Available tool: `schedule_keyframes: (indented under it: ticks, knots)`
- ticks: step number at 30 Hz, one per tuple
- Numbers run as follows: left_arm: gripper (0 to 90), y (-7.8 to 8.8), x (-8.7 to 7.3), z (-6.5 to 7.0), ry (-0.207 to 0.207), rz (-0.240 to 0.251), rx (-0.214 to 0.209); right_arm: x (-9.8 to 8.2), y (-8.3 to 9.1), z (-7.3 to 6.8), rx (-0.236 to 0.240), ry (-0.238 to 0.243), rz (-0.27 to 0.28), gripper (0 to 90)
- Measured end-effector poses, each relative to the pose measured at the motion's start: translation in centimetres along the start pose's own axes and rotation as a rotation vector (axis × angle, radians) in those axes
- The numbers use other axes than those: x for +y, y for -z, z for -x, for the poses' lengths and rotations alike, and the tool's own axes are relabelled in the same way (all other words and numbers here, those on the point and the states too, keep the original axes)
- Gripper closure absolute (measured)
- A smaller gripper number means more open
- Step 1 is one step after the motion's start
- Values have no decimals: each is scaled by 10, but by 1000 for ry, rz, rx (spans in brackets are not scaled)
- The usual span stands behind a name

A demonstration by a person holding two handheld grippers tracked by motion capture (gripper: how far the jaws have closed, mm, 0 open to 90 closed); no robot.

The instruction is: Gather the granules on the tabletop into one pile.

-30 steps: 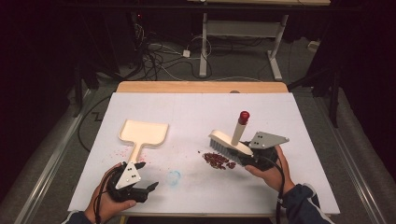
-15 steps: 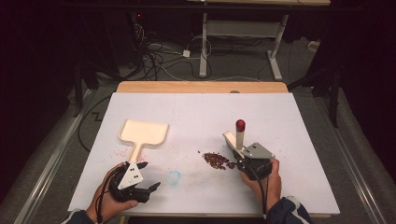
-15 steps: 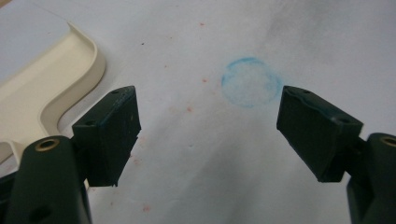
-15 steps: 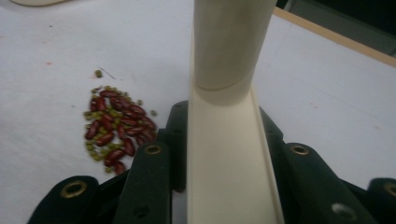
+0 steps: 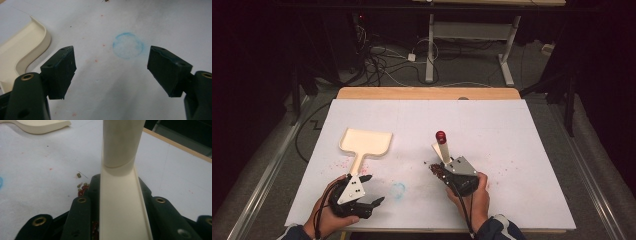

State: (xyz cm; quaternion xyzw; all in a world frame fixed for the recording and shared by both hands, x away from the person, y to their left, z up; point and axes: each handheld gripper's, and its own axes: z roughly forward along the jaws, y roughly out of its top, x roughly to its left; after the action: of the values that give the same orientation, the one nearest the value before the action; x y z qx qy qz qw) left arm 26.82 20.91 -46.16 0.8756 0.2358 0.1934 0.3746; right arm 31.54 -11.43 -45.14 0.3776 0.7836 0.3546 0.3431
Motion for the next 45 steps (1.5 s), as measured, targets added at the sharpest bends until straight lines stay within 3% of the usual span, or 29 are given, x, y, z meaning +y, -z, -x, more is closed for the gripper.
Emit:
schedule_keyframes:
  ticks: [6, 9, 12, 13, 15, 17, 18, 20, 22, 23, 26, 31, 33, 36, 41, 45]
  knots:
    - [222, 0, 0, 1, -5, -5, 8, 2, 10, 14, -2, -29, 34, 673]
    - [222, -1, -1, 0, -4, -11, 14, 3, 19, 30, 31, -54, 61, 672]
    - [222, -1, -1, 0, -6, -22, 23, 1, 34, 49, 134, -78, 99, 672]
    - [222, -1, -1, 0, -6, -23, 25, 1, 40, 55, 195, -67, 120, 672]
    - [222, -1, -2, 0, -5, -25, 29, -1, 55, 62, 260, -20, 147, 672]
    - [222, -2, -2, 0, 1, -34, 32, -5, 68, 64, 358, 43, 184, 672]
    - [222, -3, -2, 0, 1, -38, 36, -6, 72, 63, 383, 67, 178, 671]
    - [222, -3, -1, 0, 3, -42, 39, -13, 80, 58, 485, 121, 174, 671]
    - [222, -3, -1, 0, 0, -46, 44, -18, 83, 52, 540, 162, 149, 671]
    - [222, -3, -1, 0, -1, -47, 46, -22, 83, 48, 583, 191, 146, 671]
    - [222, -3, -1, 0, 2, -47, 48, -31, 76, 42, 654, 231, 119, 671]
    - [223, -5, -2, 0, -1, -55, 40, -39, 52, 42, 708, 287, 111, 671]
    - [222, -6, -2, 0, -3, -58, 37, -37, 44, 45, 728, 302, 135, 671]
    - [223, -6, -2, 0, -5, -58, 34, -30, 29, 52, 740, 343, 156, 671]
    - [222, -7, -1, 1, -6, -60, 31, -18, 3, 59, 771, 351, 174, 671]
    - [223, -7, -2, 1, -2, -62, 30, -10, -7, 61, 753, 338, 186, 671]
